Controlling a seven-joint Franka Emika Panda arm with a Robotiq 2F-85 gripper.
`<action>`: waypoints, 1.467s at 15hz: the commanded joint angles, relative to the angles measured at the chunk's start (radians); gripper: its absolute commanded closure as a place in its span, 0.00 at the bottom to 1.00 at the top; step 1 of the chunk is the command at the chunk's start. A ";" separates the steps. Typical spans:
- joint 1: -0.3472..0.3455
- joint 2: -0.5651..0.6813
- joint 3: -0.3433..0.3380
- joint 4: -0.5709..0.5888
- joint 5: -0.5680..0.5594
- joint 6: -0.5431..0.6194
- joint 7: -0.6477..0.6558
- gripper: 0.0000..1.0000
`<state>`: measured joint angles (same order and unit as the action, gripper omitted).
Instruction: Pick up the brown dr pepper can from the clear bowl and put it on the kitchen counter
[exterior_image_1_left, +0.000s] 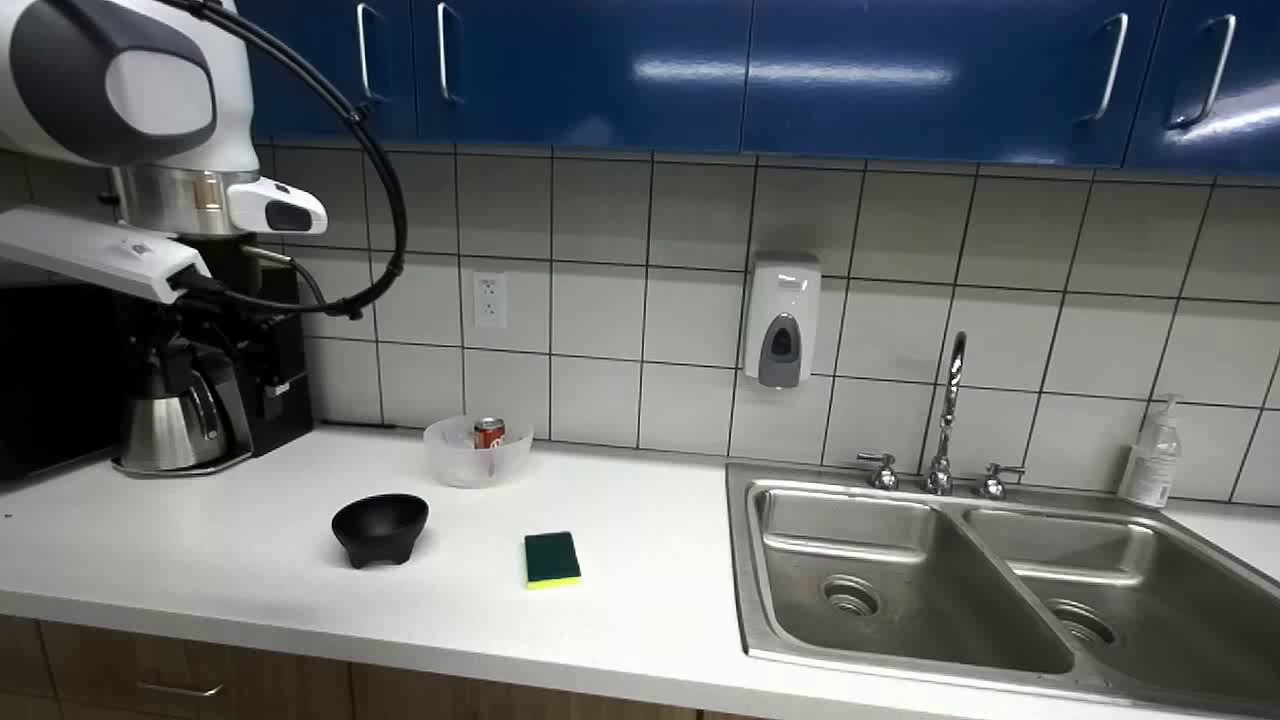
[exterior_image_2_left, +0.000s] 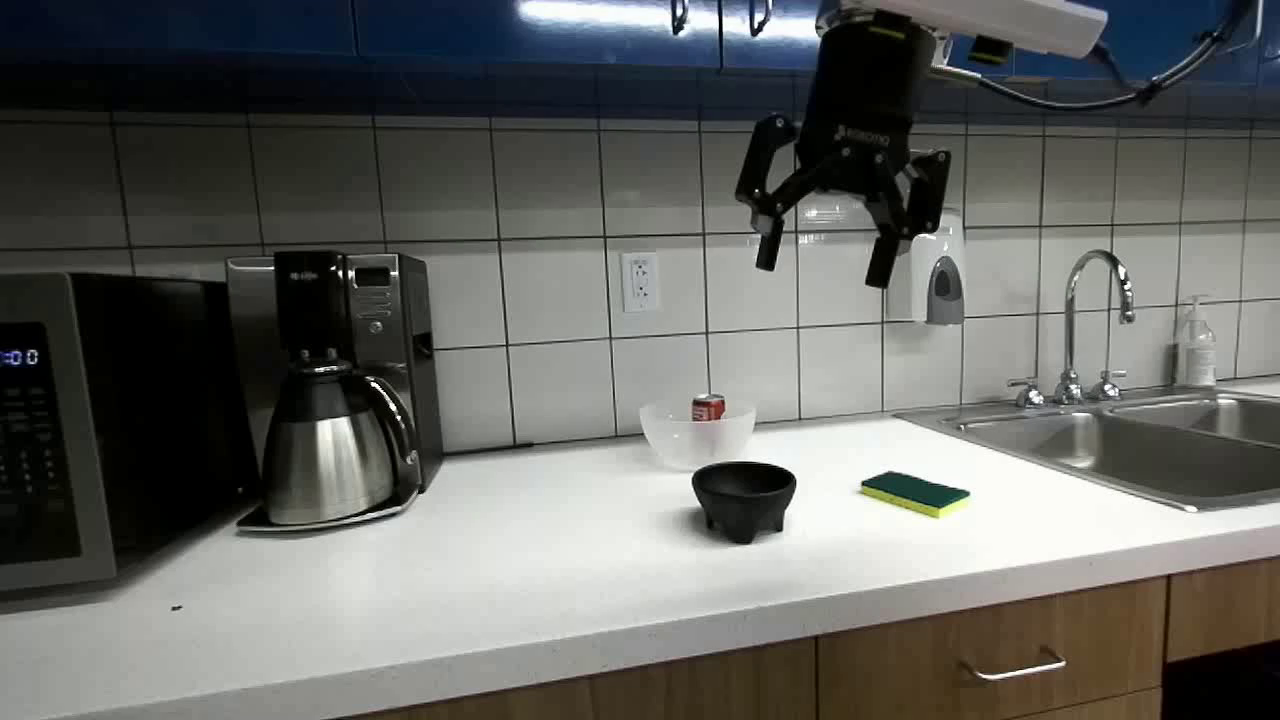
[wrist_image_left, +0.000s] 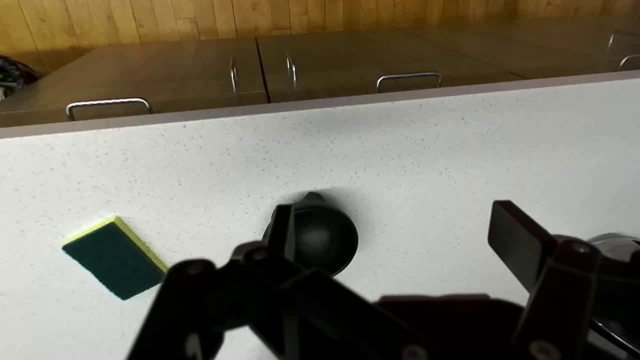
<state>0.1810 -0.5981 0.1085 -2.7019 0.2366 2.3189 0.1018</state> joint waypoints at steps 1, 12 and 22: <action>-0.002 0.000 0.001 0.002 0.000 -0.004 -0.001 0.00; 0.002 0.006 -0.005 -0.009 0.010 0.022 -0.011 0.00; -0.054 0.293 0.061 0.018 -0.102 0.349 0.079 0.00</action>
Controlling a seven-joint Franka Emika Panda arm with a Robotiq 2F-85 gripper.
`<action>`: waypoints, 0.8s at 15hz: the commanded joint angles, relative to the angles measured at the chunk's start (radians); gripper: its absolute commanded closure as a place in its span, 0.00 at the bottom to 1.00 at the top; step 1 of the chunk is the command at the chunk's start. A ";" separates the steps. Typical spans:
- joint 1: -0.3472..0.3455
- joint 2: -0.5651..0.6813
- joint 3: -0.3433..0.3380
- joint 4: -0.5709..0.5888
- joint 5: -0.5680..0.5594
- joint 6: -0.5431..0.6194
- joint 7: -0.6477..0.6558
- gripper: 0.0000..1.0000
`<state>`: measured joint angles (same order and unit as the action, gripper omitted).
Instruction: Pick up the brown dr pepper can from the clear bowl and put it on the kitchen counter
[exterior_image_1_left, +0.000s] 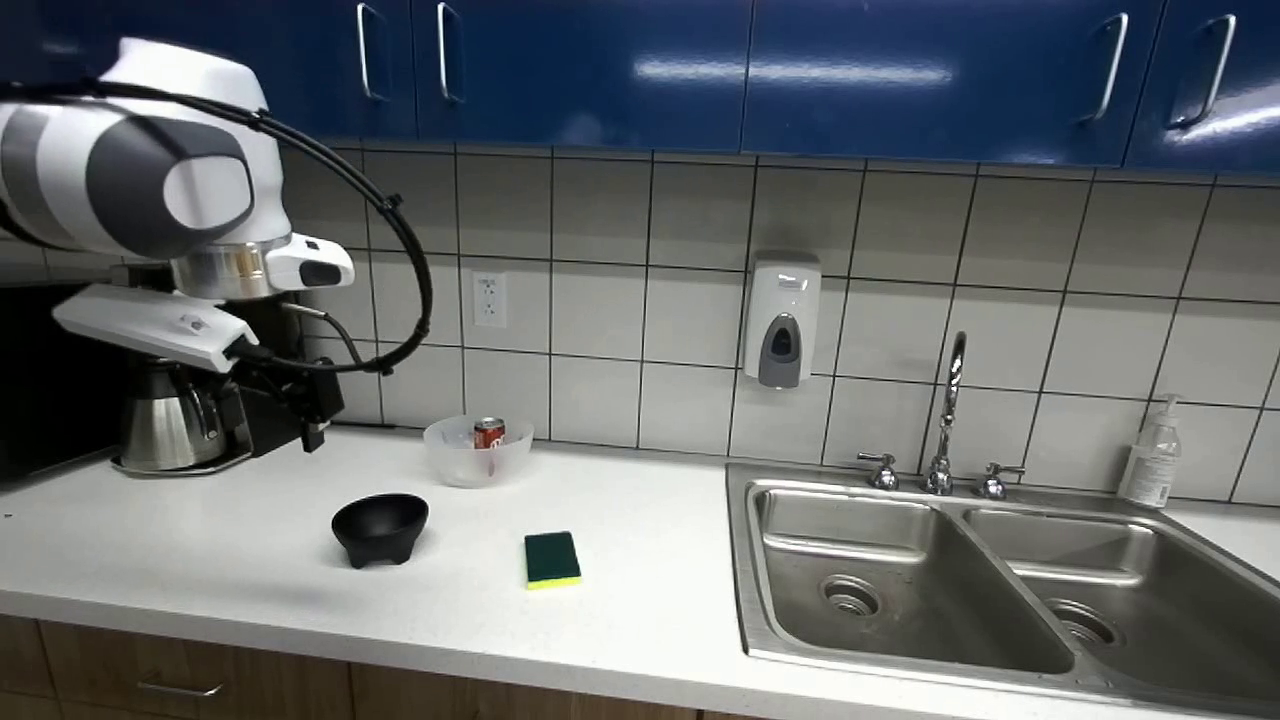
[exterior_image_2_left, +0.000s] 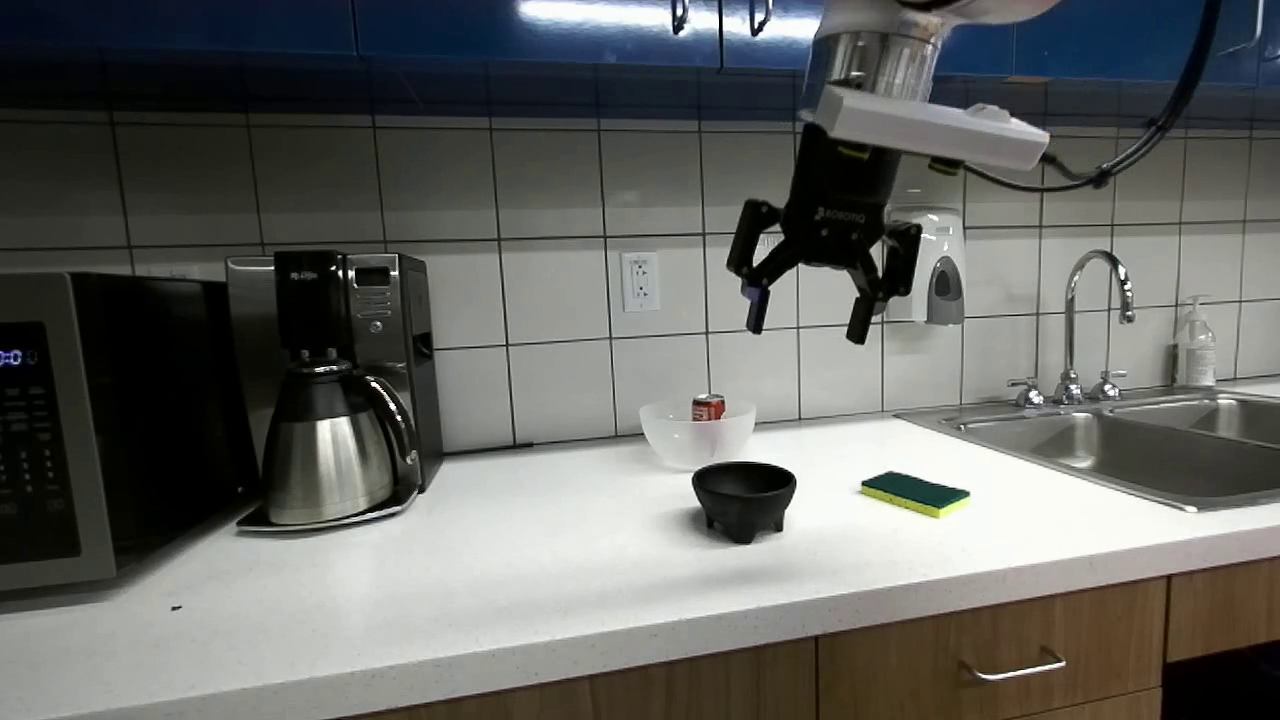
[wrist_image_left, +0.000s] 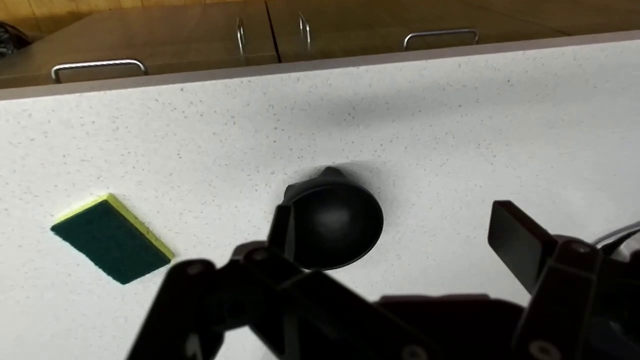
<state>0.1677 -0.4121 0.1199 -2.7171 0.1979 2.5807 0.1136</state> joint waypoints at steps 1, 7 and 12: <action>-0.054 0.143 0.062 0.043 -0.095 0.116 0.094 0.00; -0.191 0.324 0.108 0.149 -0.425 0.231 0.331 0.00; -0.249 0.501 0.058 0.325 -0.640 0.251 0.486 0.00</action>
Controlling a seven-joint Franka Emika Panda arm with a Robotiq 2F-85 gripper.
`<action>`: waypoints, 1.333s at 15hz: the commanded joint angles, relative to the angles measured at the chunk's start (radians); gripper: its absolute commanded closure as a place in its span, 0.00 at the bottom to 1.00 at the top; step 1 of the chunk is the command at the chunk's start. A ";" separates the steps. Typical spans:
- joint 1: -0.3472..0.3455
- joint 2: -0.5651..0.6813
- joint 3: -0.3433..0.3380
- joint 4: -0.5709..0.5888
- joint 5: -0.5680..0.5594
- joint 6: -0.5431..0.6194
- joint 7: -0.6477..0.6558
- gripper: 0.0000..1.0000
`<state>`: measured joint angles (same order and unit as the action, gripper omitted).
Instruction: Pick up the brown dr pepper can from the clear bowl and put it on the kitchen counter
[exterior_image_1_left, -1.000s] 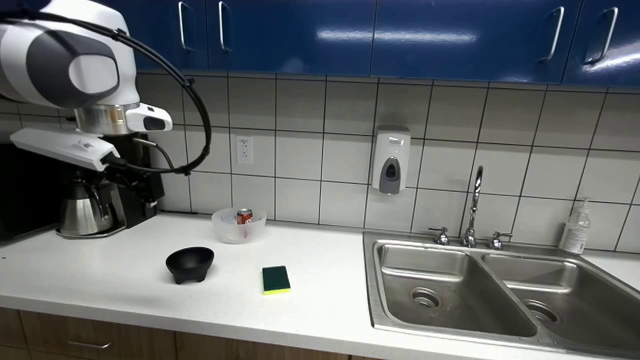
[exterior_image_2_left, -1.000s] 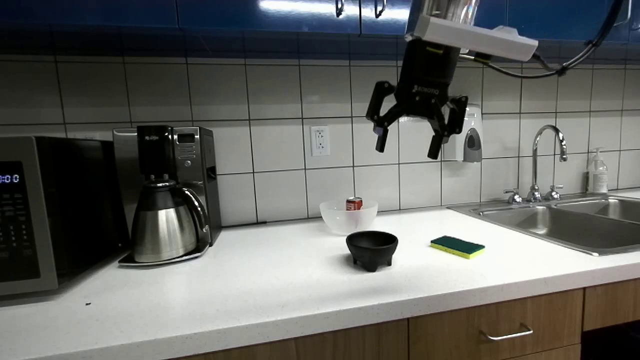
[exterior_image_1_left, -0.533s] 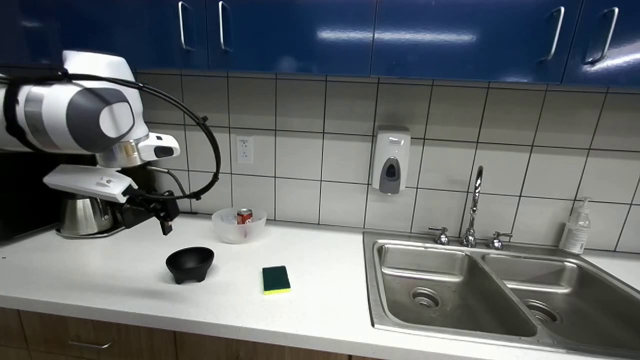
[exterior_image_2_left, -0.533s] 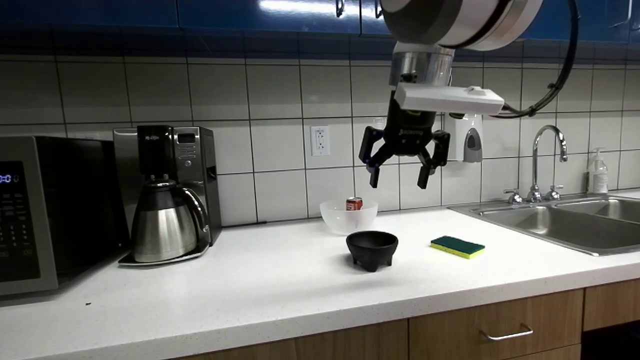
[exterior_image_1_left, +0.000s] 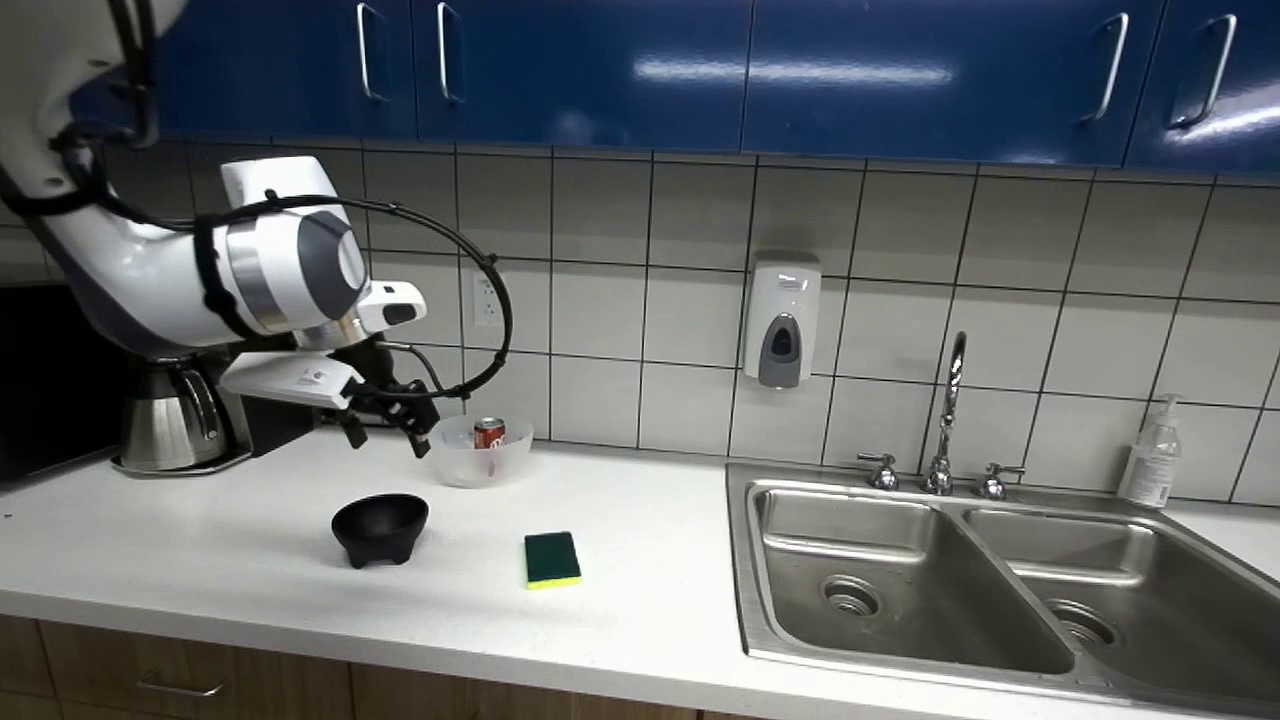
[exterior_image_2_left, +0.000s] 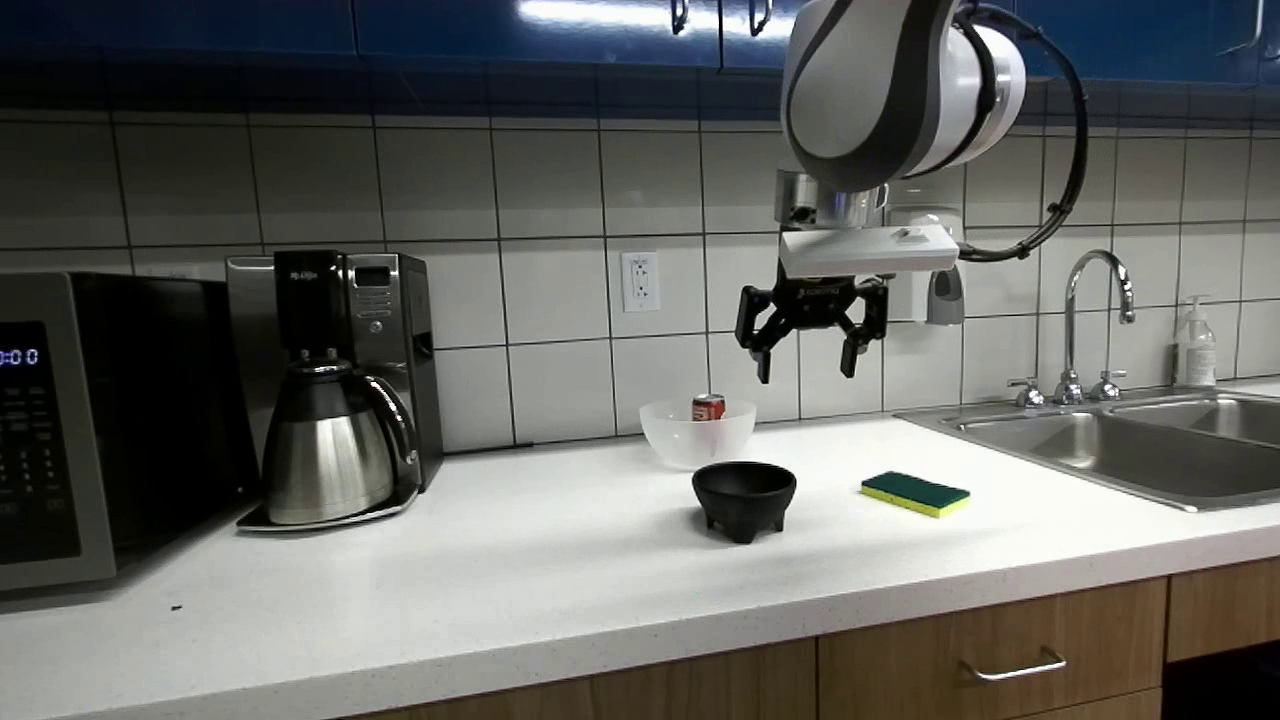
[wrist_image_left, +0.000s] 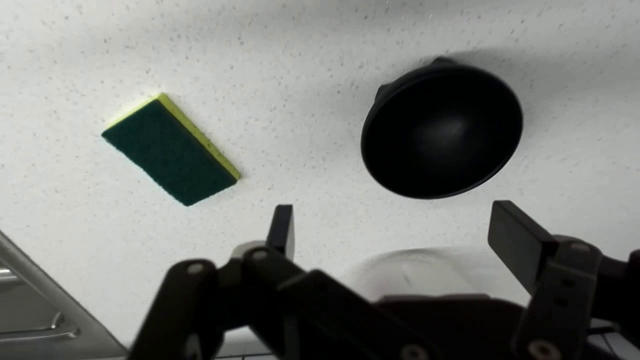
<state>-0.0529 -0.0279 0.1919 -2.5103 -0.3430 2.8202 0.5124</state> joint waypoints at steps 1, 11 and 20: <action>-0.026 0.149 -0.025 0.151 -0.120 0.012 0.105 0.00; -0.012 0.456 -0.060 0.474 -0.079 0.006 0.088 0.00; 0.094 0.530 -0.126 0.655 0.302 -0.097 -0.278 0.00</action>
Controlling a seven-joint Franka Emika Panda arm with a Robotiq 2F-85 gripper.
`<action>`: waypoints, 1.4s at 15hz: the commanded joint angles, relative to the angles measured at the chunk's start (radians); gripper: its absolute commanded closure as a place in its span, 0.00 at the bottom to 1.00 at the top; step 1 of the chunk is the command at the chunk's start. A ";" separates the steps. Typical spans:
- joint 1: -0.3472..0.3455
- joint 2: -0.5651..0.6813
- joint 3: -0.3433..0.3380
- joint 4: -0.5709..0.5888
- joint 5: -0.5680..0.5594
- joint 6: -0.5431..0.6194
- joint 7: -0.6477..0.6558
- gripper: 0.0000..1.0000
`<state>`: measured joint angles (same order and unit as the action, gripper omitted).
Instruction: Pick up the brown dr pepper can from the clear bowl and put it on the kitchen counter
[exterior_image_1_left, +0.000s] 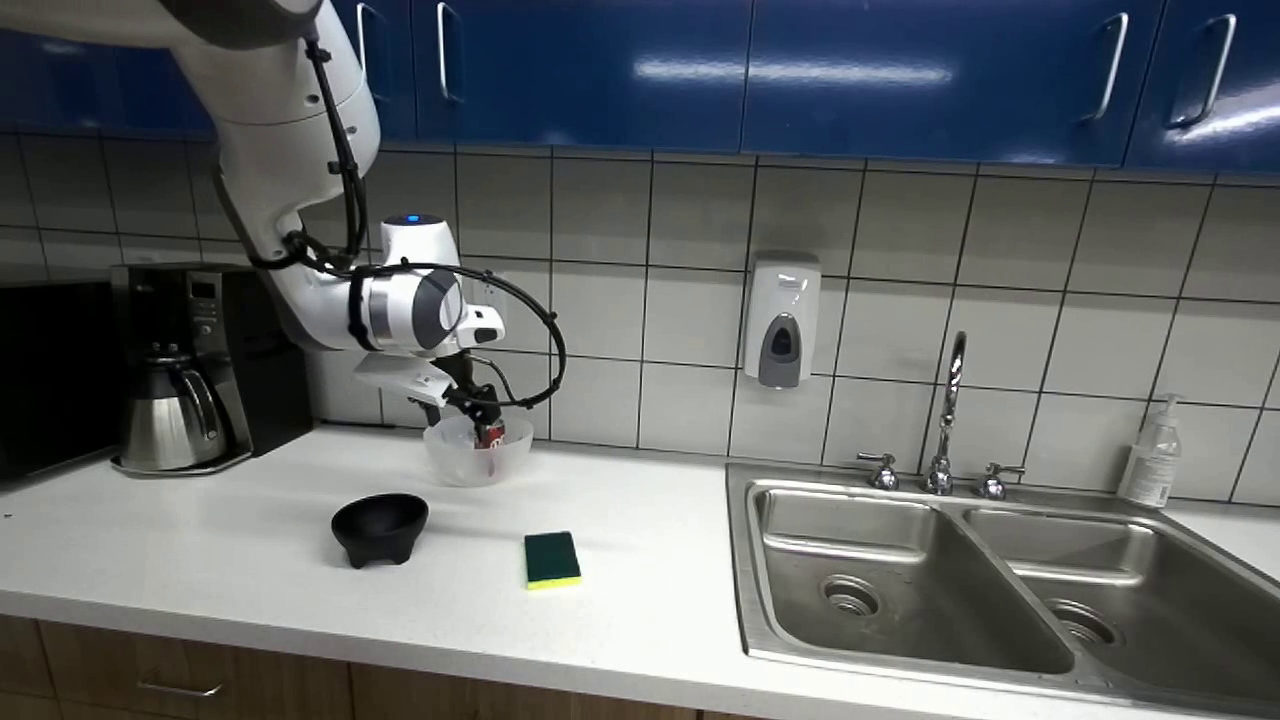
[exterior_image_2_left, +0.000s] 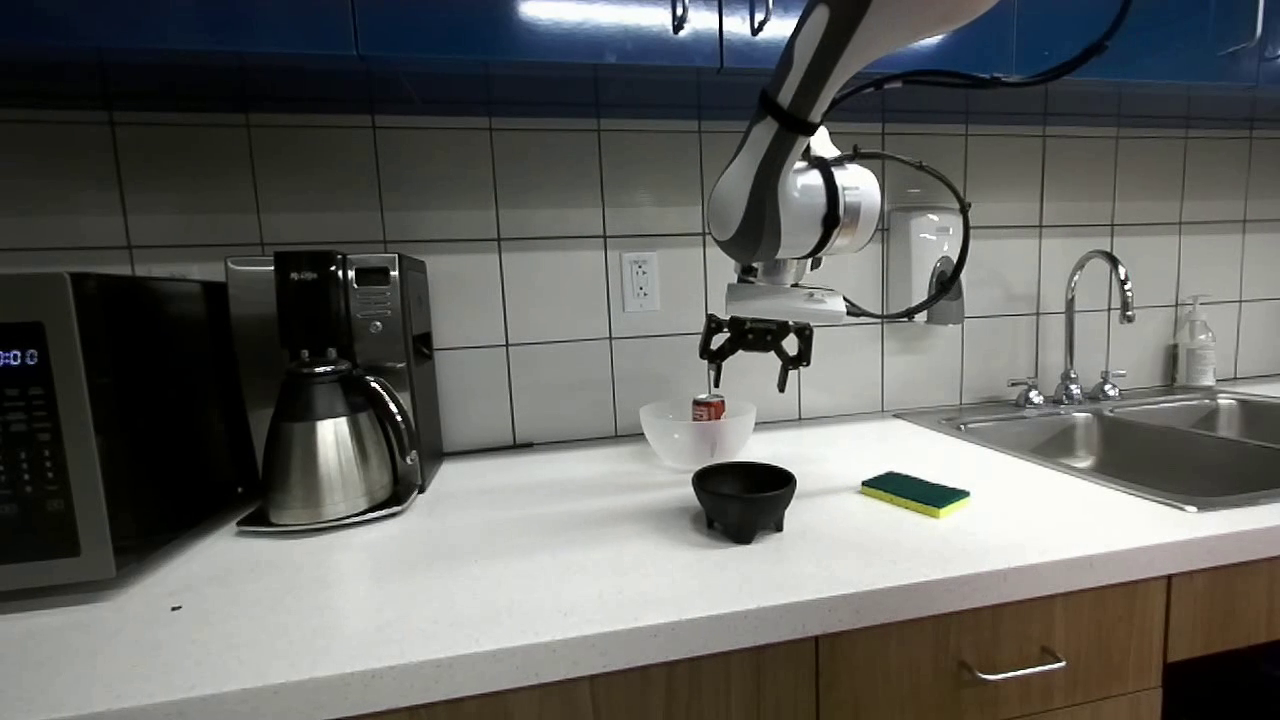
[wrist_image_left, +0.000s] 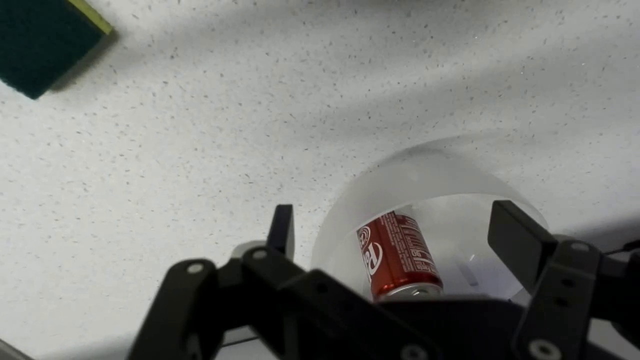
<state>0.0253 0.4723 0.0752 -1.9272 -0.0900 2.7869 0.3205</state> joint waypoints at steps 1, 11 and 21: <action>0.026 0.037 -0.020 0.086 0.046 -0.074 -0.096 0.00; 0.141 0.174 -0.165 0.235 -0.026 -0.021 -0.062 0.00; 0.151 0.306 -0.182 0.396 0.002 0.002 -0.069 0.00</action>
<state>0.1645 0.7325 -0.0945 -1.6063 -0.0928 2.7859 0.2435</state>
